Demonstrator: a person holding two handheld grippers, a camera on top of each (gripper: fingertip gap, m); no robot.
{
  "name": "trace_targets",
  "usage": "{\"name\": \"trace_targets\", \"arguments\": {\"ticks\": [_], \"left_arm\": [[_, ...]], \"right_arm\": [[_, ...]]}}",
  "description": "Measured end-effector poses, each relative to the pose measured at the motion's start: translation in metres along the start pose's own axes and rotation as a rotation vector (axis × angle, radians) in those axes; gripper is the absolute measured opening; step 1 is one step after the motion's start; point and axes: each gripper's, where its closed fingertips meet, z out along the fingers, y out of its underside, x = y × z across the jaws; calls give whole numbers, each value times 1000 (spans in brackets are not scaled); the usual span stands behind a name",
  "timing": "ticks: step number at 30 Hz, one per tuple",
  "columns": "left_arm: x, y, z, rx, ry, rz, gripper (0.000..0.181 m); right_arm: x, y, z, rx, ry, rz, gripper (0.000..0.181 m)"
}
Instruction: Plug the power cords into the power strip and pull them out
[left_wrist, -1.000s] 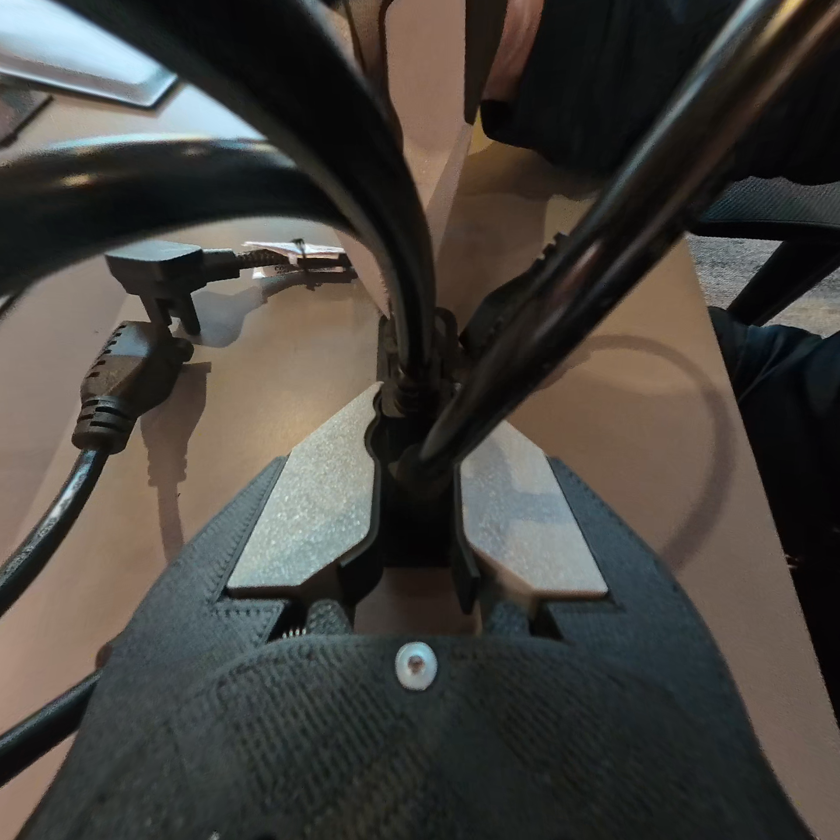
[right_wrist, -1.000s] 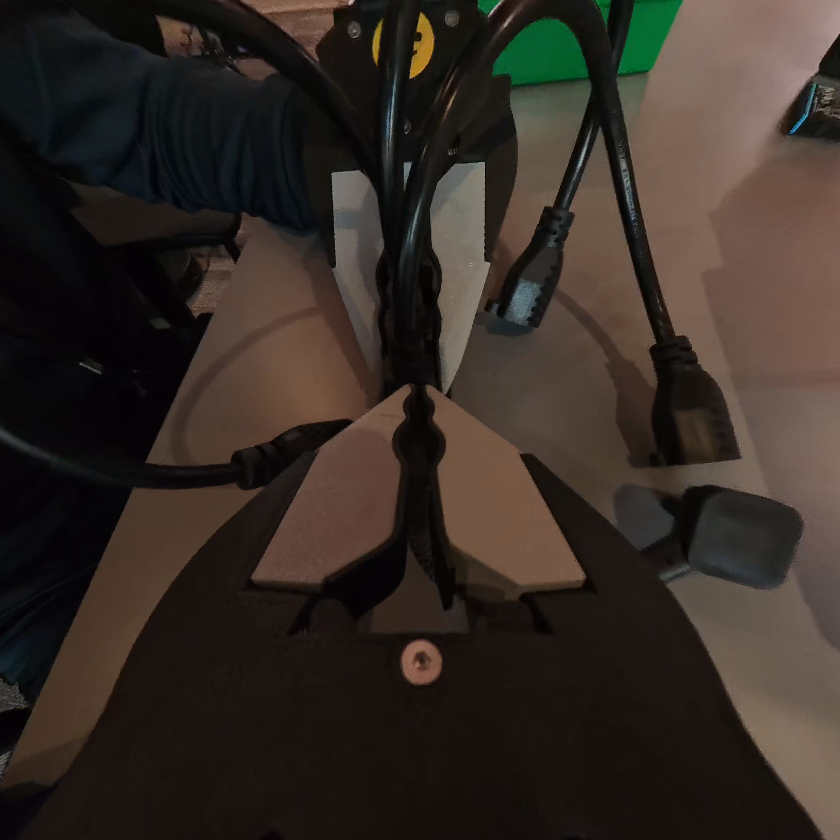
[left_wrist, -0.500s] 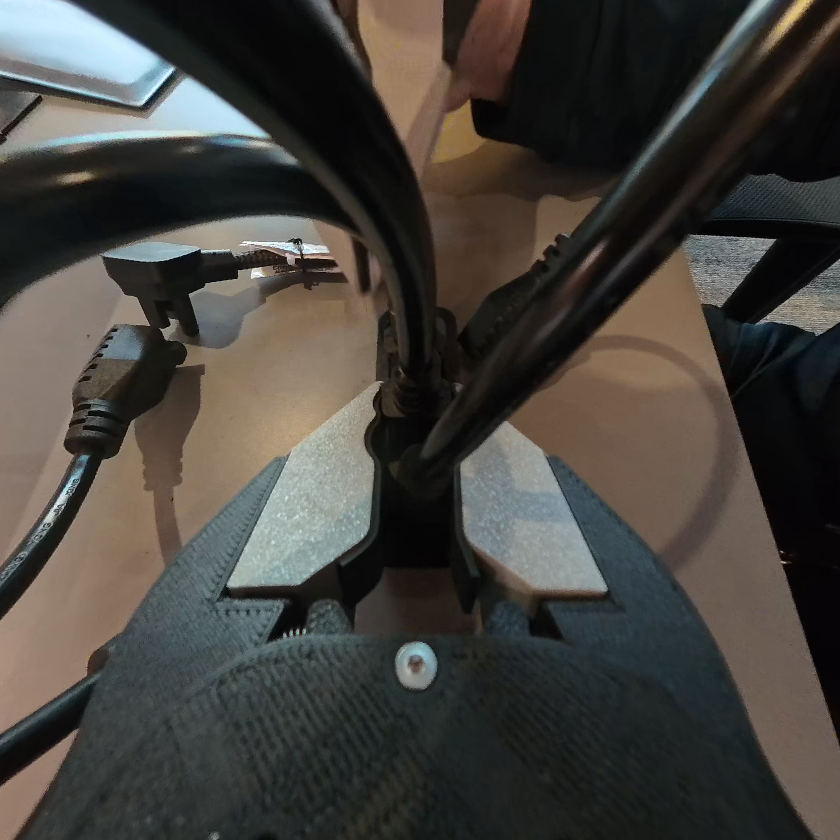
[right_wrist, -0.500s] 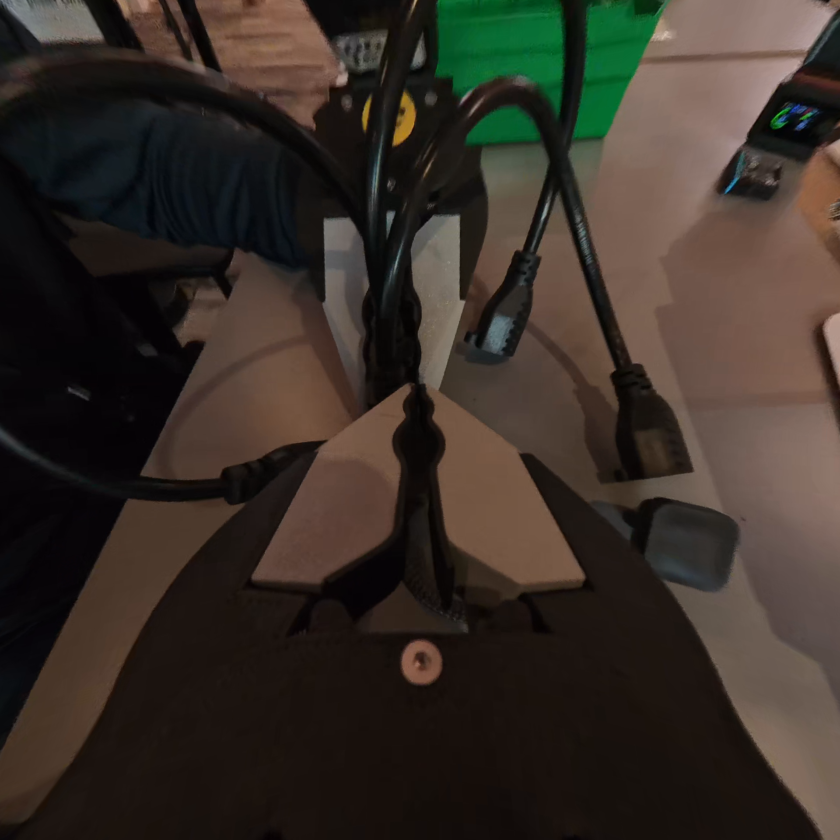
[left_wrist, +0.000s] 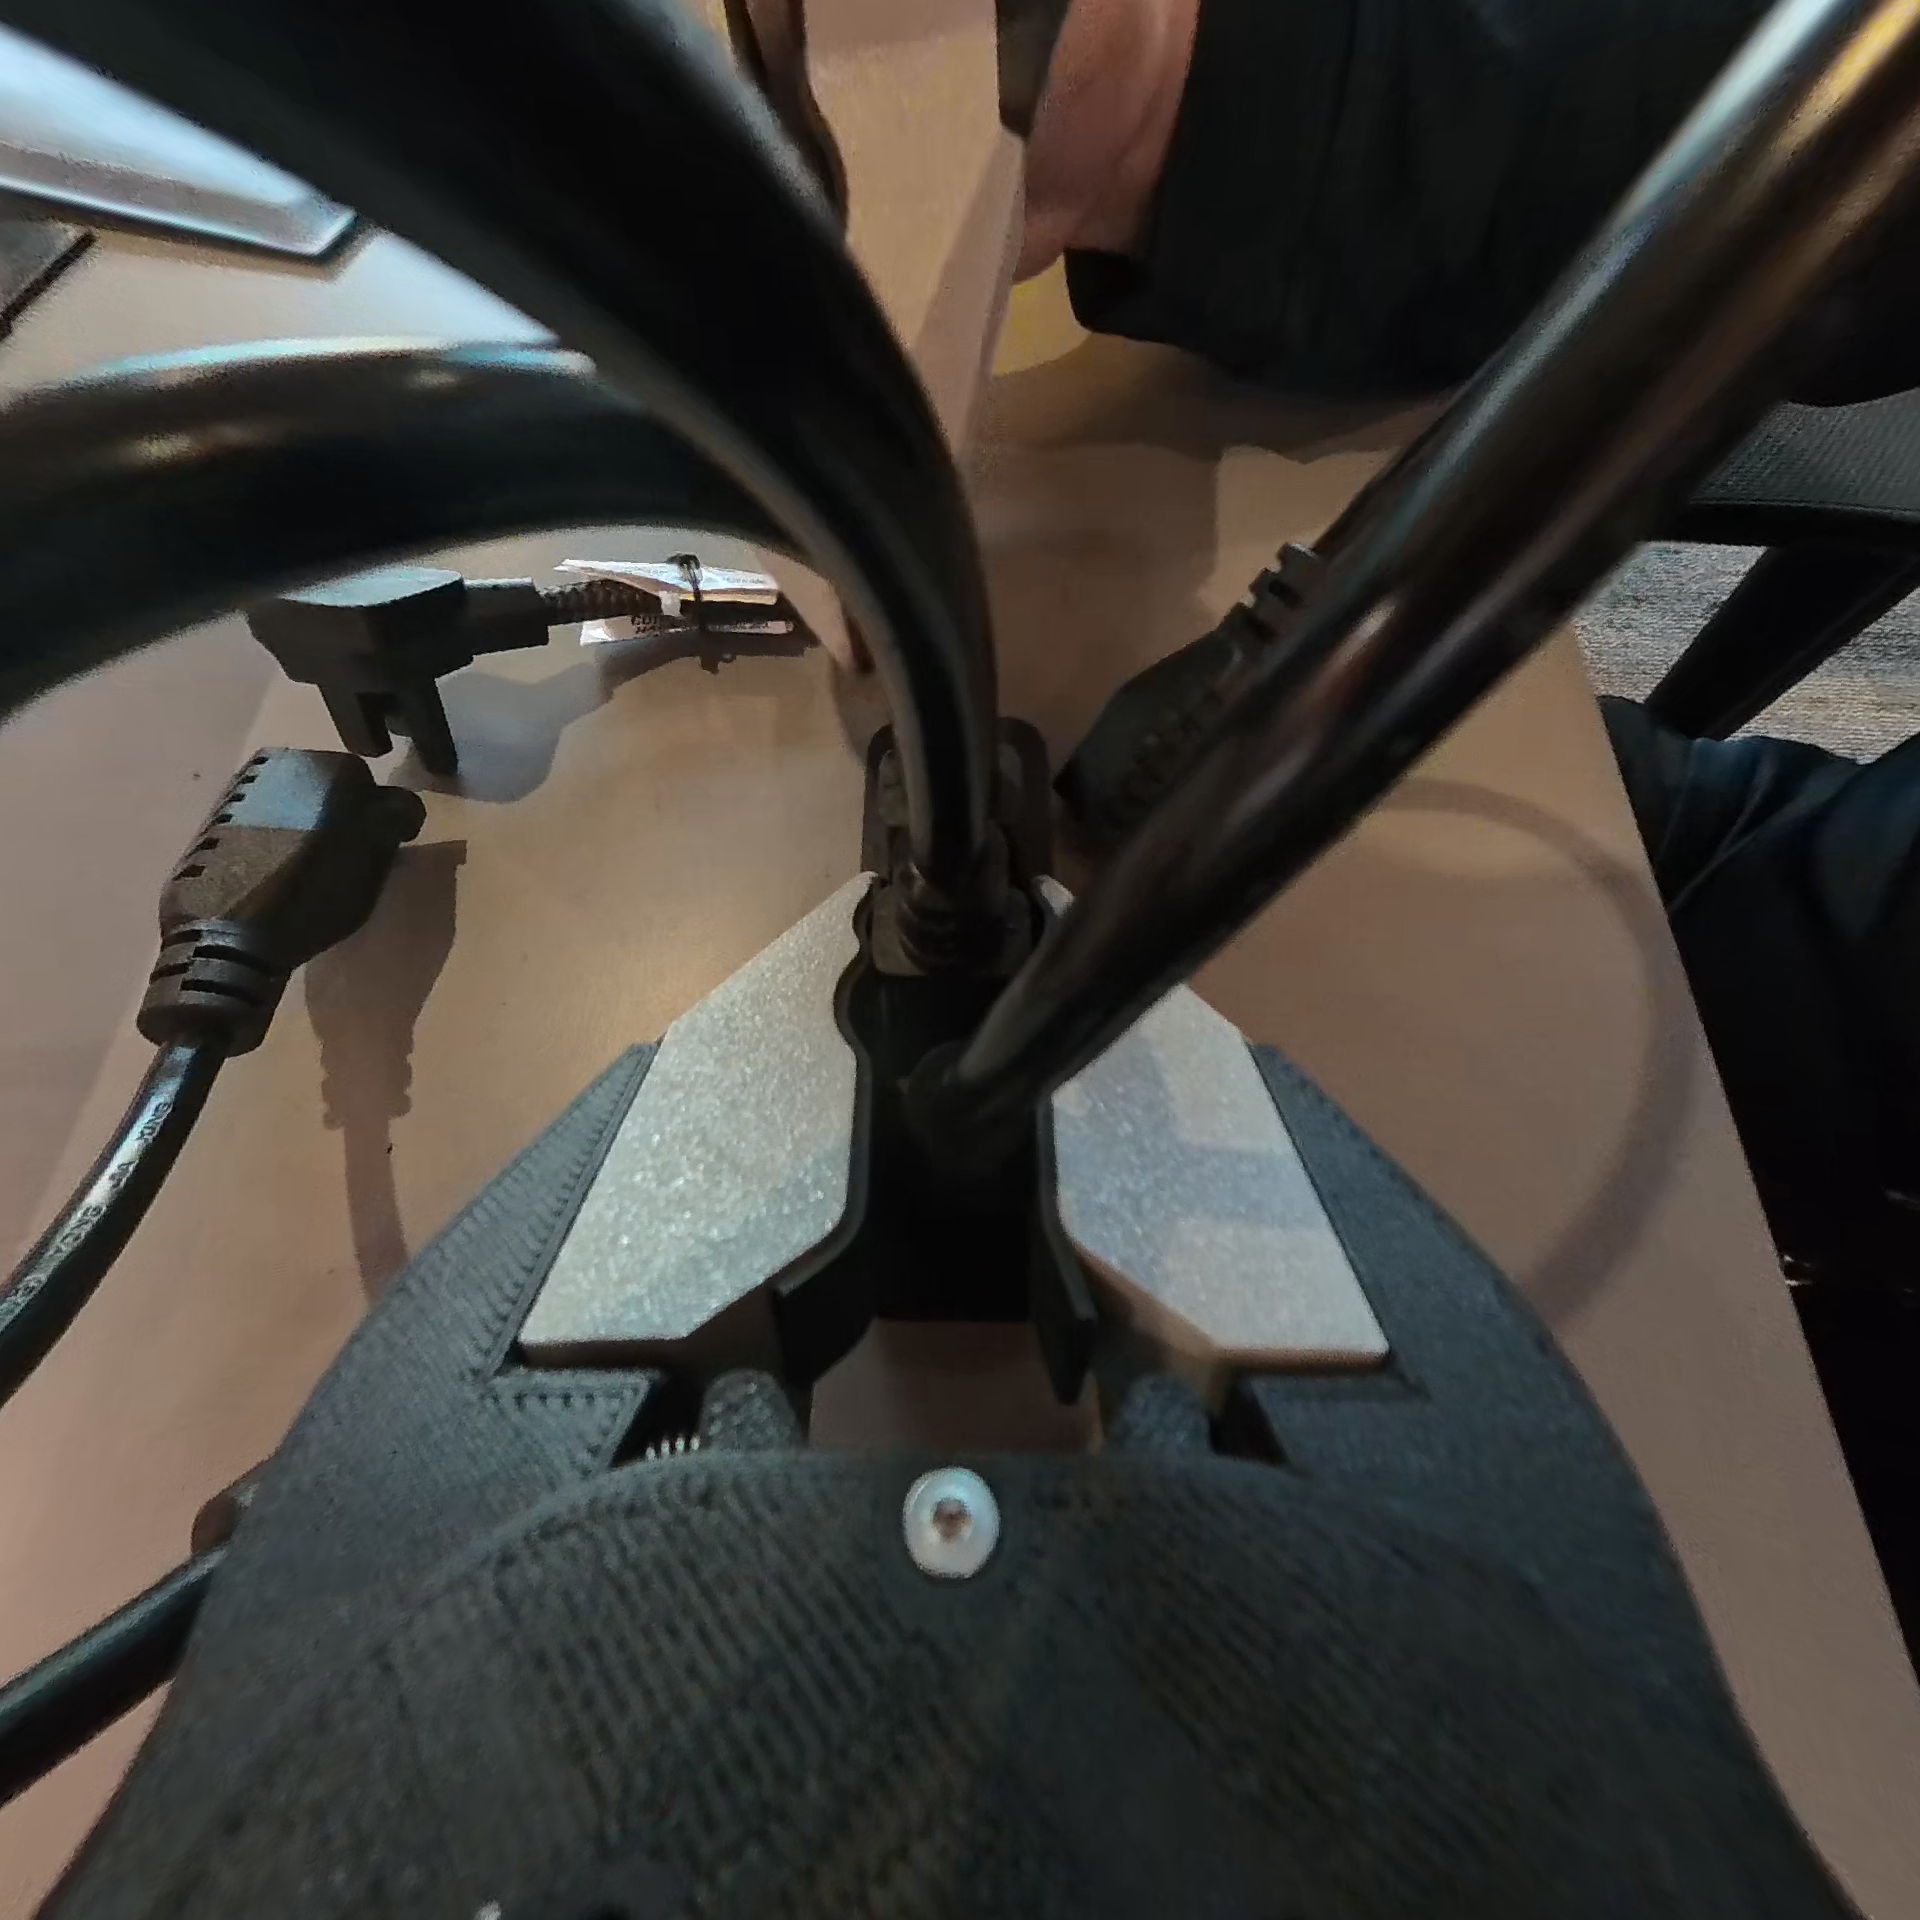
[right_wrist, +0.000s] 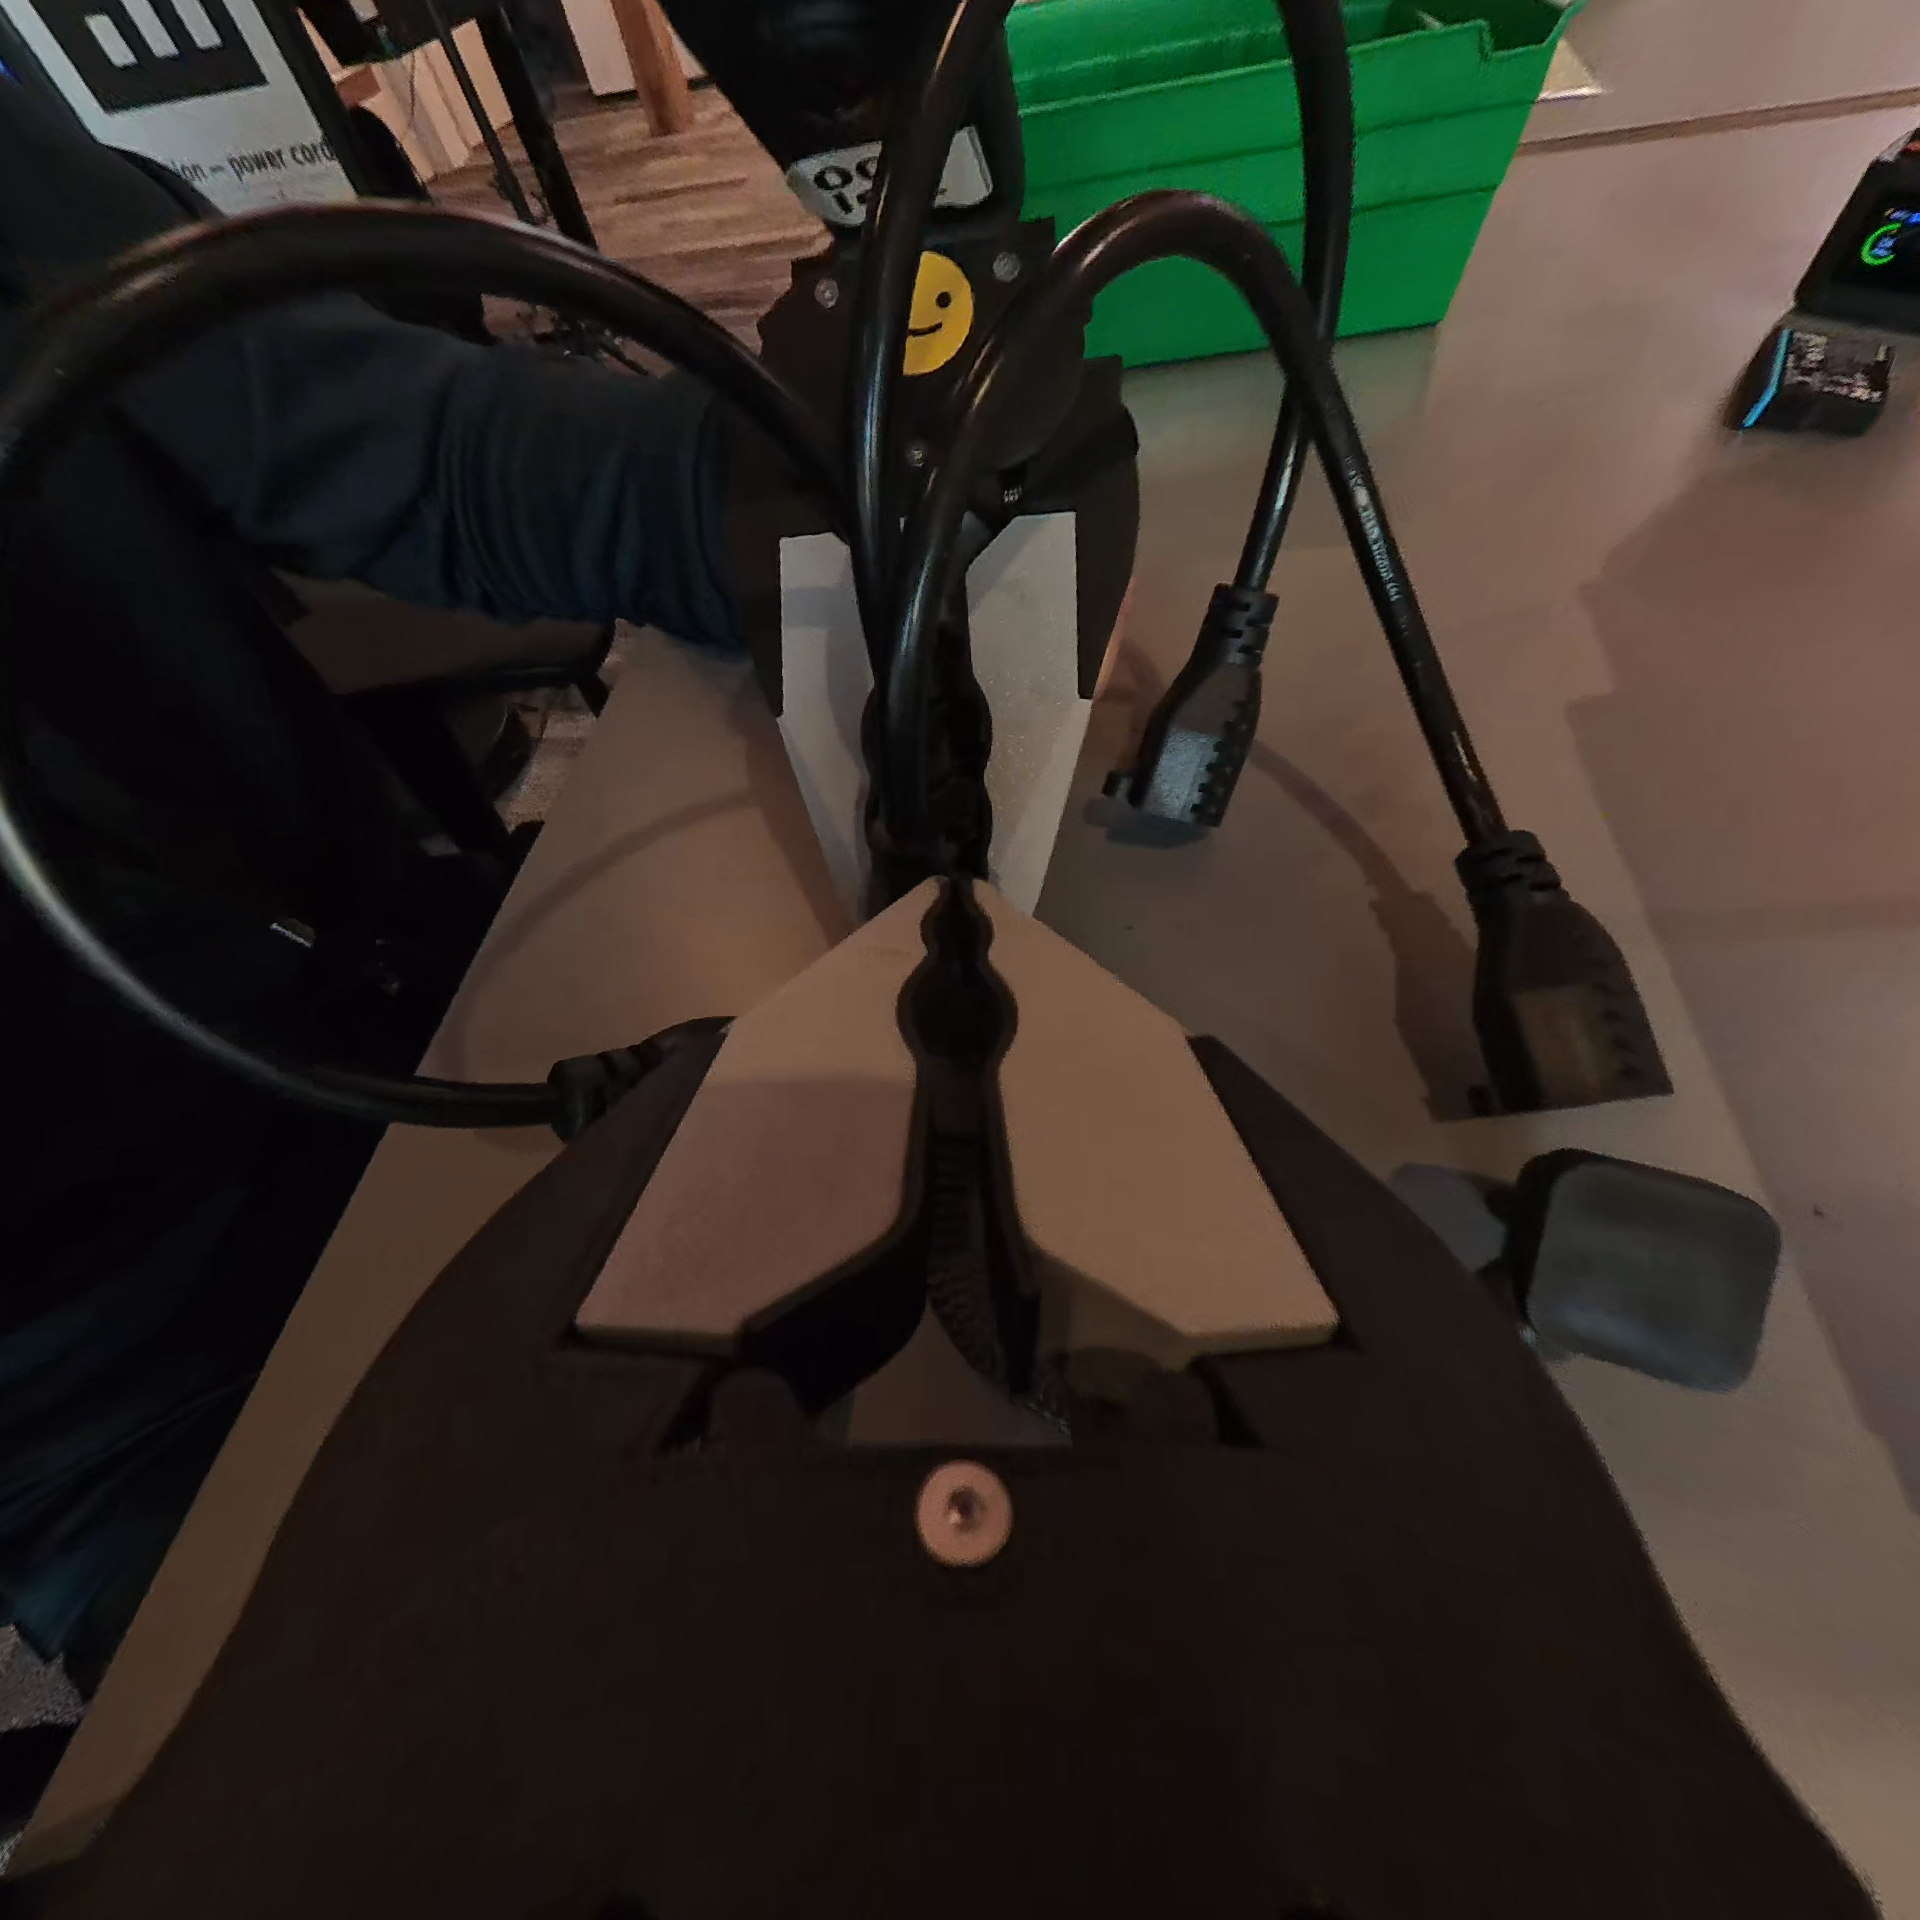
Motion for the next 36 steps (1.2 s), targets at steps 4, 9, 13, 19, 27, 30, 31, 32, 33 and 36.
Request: {"name": "trace_targets", "arguments": {"ticks": [4,9,13,19,27,30,31,32,33,36], "left_arm": [[0,0,0,1,0,-1,25],[0,0,0,1,1,2,26],[0,0,1,3,-1,0,26],[1,0,0,5,5,3,26],[1,0,1,5,2,3,26],[0,0,1,5,0,2,26],[0,0,1,5,0,2,26],[0,0,1,5,-1,1,26],[1,0,1,5,-1,2,26],[1,-1,1,6,-1,1,26]], "right_arm": [[-6,-7,-3,44,-39,11,0],[-9,0,6,-28,-11,-63,0],[-6,-11,-2,46,-9,-34,0],[-10,-6,6,37,-60,4,0],[-11,-4,6,16,-57,-13,1],[-11,-4,2,-4,-18,-72,2],[-11,-8,1,22,-11,-89,3],[-12,-11,1,42,-12,-95,3],[-12,-11,3,40,-10,-92,3],[-10,-1,15,-19,-8,-78,12]]}}
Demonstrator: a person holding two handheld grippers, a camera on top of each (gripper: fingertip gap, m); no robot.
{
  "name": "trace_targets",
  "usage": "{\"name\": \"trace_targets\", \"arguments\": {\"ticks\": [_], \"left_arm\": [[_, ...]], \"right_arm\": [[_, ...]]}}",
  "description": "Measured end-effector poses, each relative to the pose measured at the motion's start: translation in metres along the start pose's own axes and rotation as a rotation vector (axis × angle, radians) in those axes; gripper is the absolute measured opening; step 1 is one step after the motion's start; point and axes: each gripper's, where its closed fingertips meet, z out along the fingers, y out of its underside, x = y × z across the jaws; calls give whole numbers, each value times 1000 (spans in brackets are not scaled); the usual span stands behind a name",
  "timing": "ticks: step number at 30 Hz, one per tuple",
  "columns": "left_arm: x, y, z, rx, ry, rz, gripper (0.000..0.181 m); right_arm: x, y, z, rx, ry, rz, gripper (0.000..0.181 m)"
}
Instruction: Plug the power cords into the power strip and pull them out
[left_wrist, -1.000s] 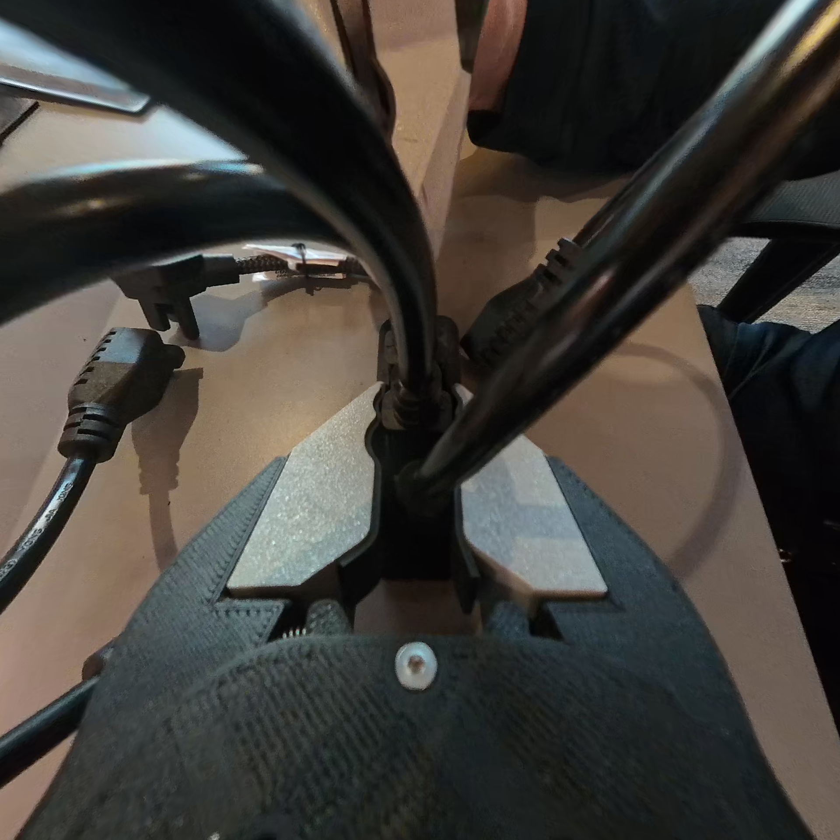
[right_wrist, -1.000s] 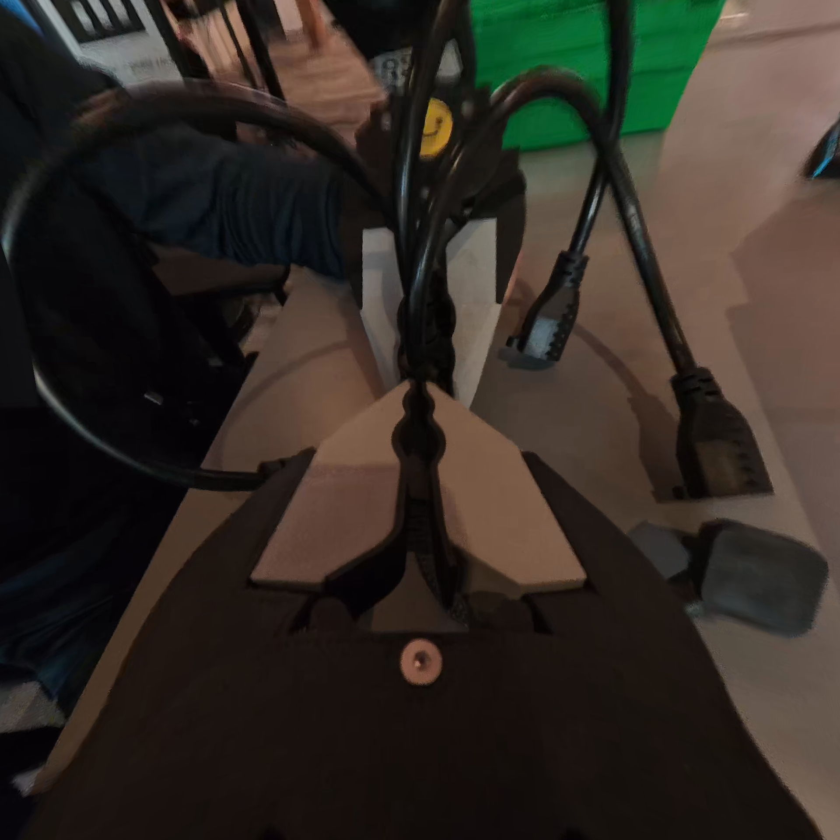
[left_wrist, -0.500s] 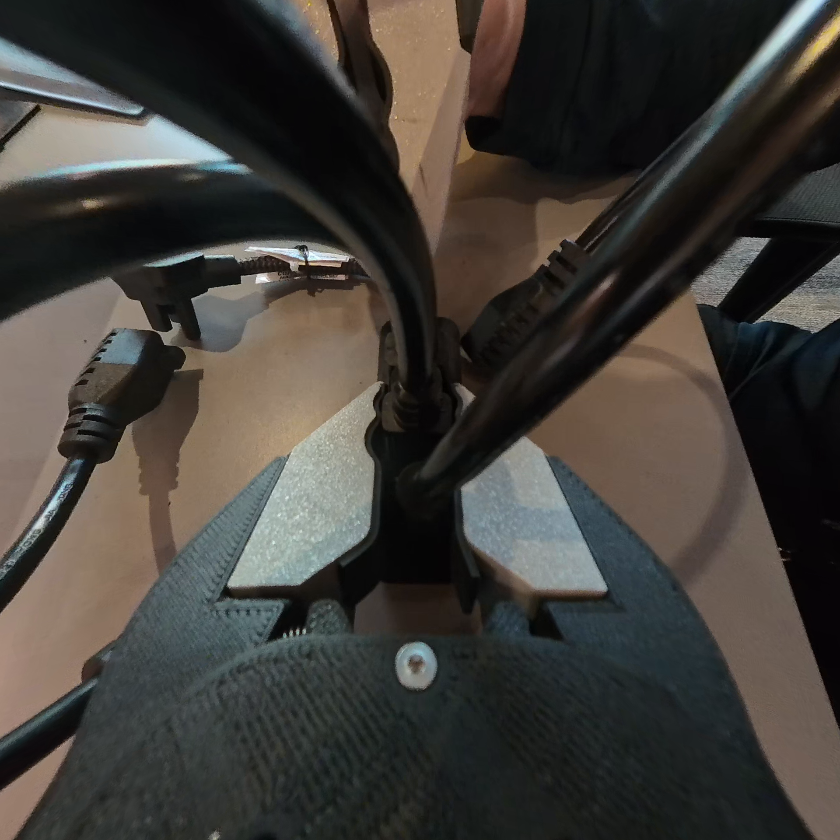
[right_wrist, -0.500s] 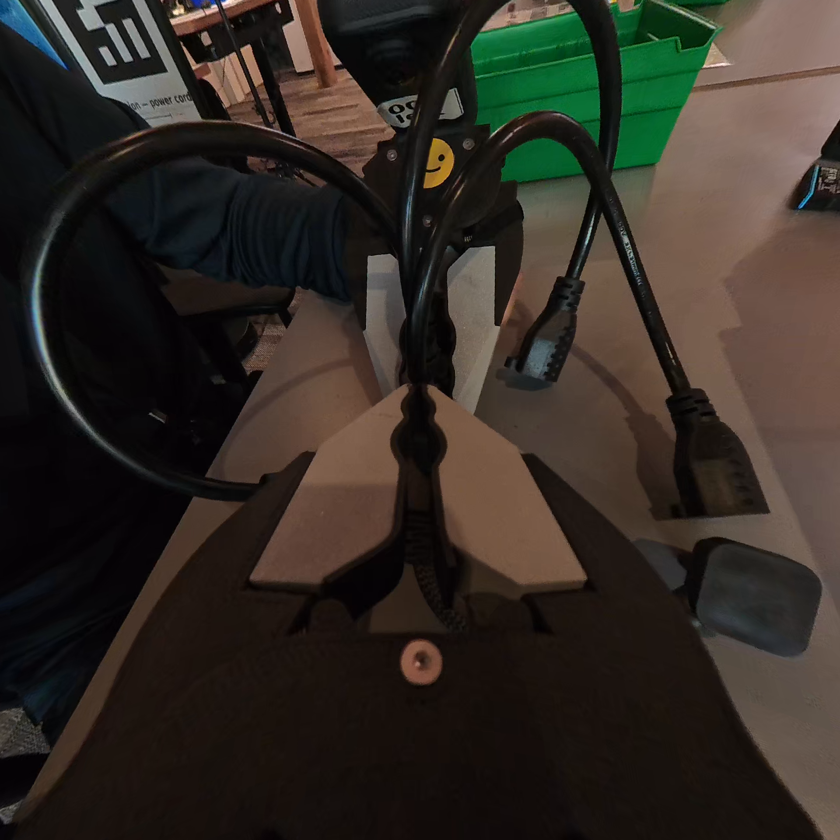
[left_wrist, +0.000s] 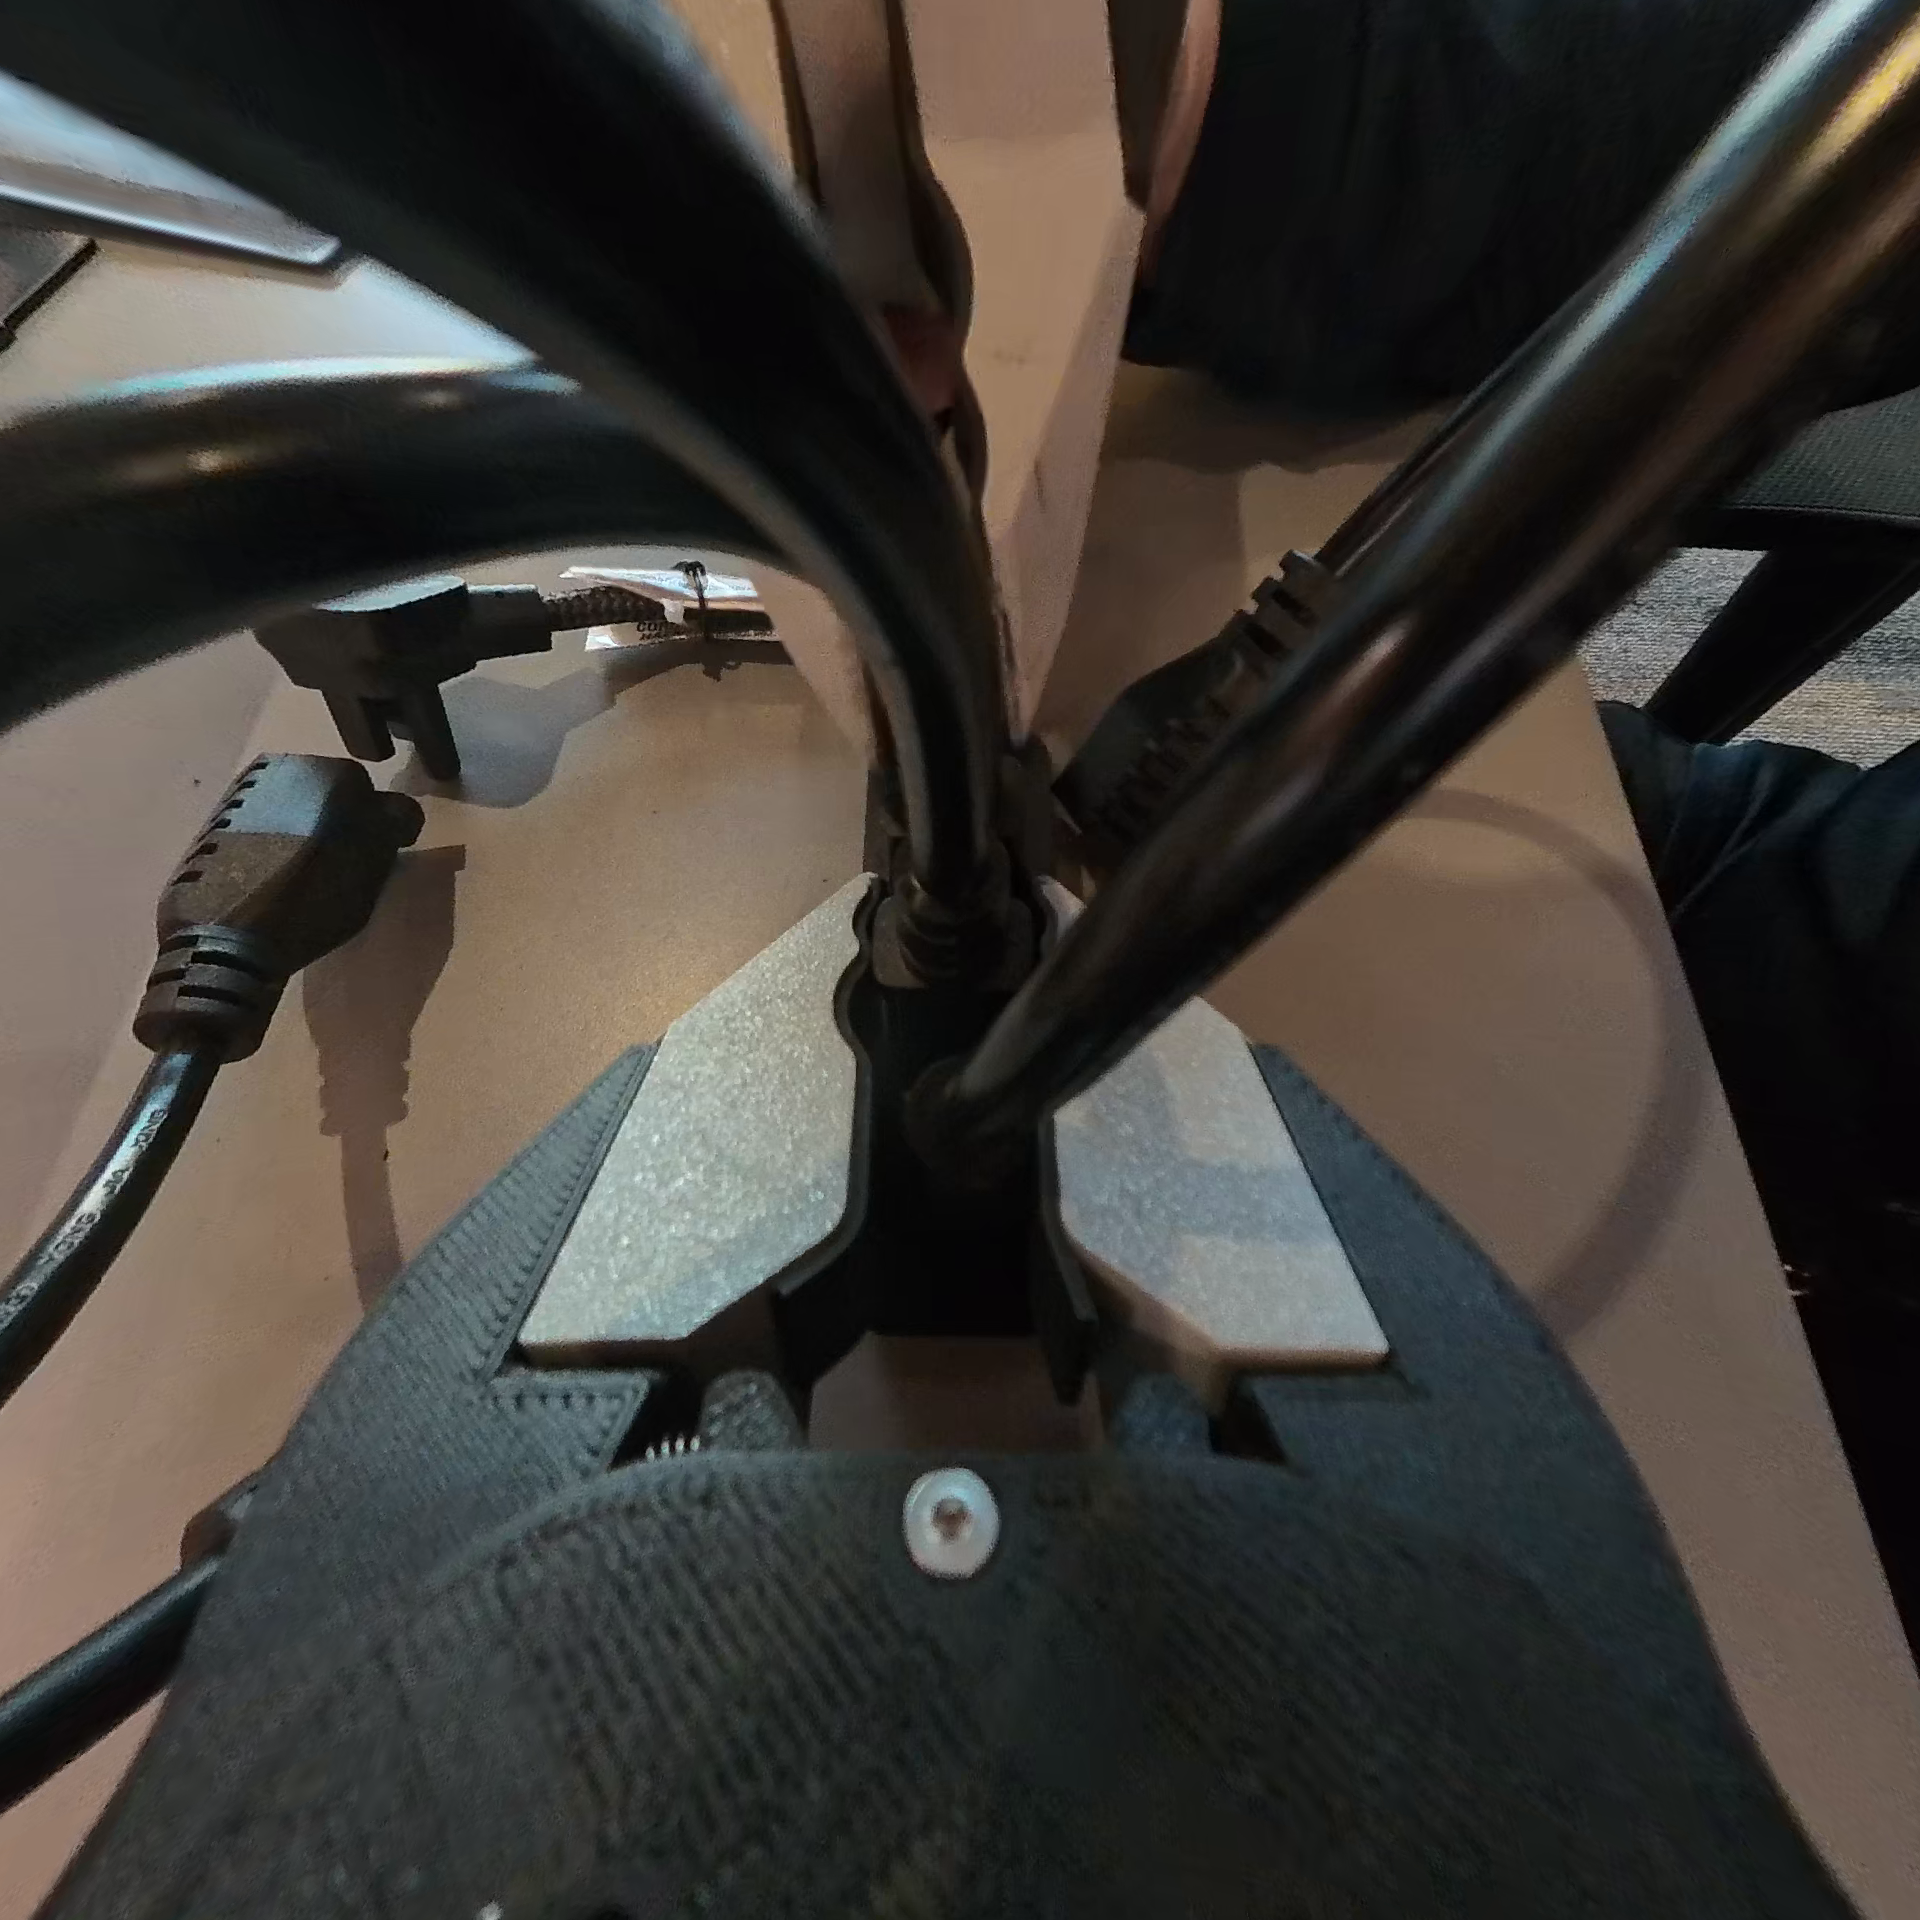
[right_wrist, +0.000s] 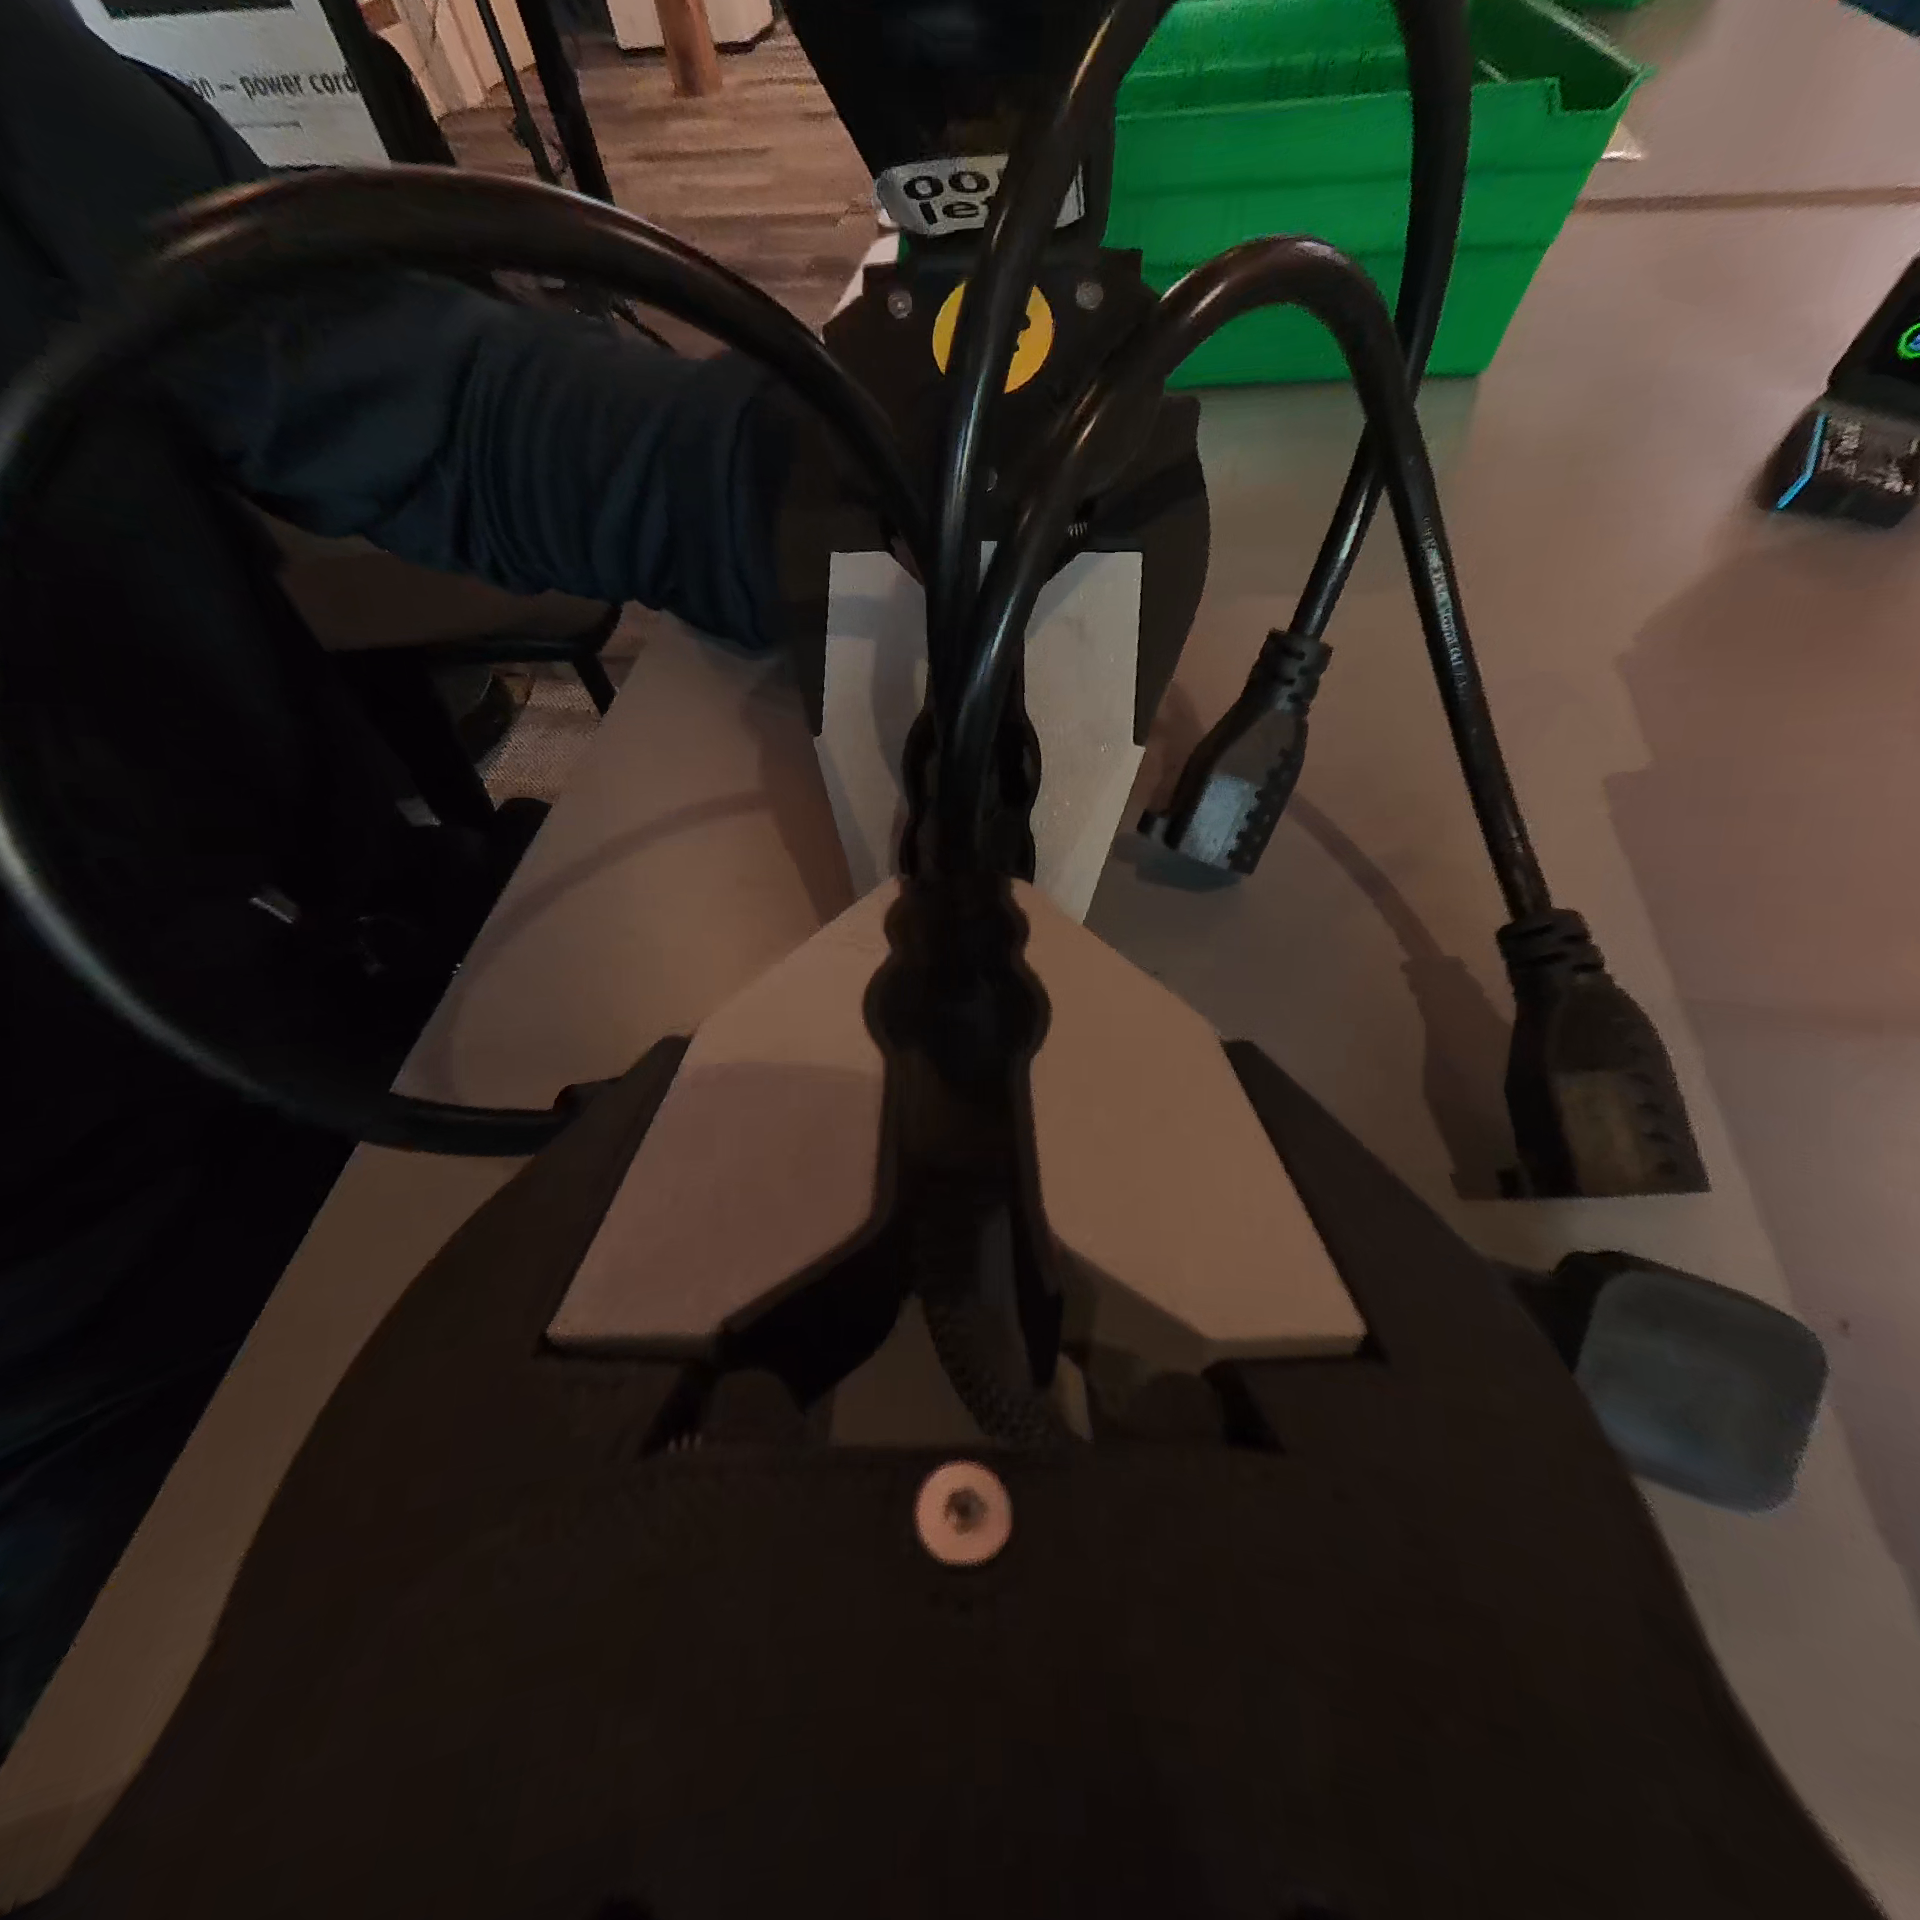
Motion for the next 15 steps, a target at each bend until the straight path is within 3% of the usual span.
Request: {"name": "trace_targets", "arguments": {"ticks": [4,15], "left_arm": [[0,0,0,3,2,1,26],[0,-1,2,5,-5,0,26]], "right_arm": [[0,6,10,-45,17,-20,13],[0,8,2,-64,34,-49,13]]}}
